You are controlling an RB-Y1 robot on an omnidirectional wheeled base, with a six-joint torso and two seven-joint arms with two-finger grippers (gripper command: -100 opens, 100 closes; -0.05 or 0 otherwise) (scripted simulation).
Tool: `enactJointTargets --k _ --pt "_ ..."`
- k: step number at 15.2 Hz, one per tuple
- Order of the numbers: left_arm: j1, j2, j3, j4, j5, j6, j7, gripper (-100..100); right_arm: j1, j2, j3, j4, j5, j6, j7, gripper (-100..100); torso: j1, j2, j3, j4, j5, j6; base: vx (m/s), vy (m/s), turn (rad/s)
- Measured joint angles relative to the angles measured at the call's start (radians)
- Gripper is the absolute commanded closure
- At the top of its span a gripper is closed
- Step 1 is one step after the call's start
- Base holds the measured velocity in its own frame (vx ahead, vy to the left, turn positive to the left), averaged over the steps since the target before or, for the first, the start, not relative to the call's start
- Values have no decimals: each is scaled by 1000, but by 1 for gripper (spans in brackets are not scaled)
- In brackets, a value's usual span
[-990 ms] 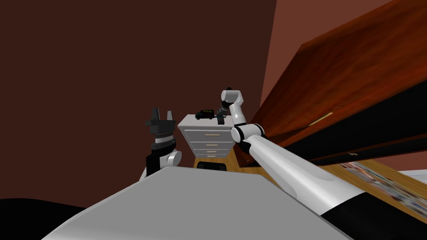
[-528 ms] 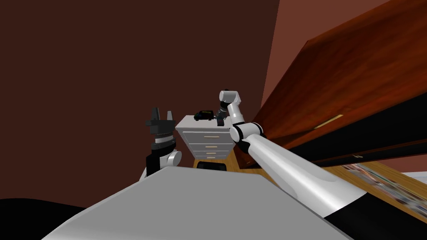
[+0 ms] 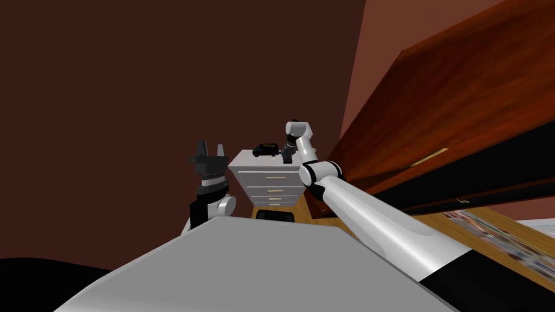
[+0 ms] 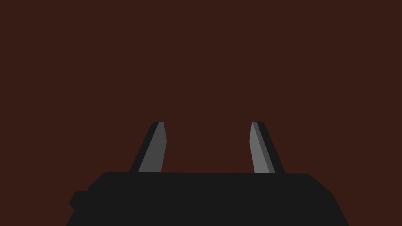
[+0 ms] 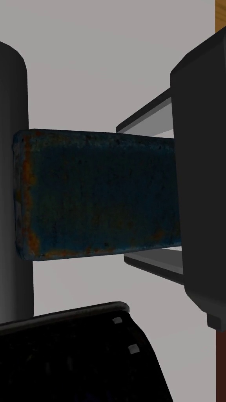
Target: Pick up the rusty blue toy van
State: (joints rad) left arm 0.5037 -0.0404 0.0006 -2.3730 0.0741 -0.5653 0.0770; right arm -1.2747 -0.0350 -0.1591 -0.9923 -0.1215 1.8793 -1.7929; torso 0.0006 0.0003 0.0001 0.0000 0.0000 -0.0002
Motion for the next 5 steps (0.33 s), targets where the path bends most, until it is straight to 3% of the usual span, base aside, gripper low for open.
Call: enactJointTargets --k 2,5 --pt "0 0 0 0 0 0 0 0 0 0 0 0 0 0 0 100 0 0 0 0 0 0 4 -12 13" --pt "0 0 0 0 0 0 0 0 -23 2 0 -9 -5 31 -17 100 -3 0 1 1 0 0 17 -49 37"
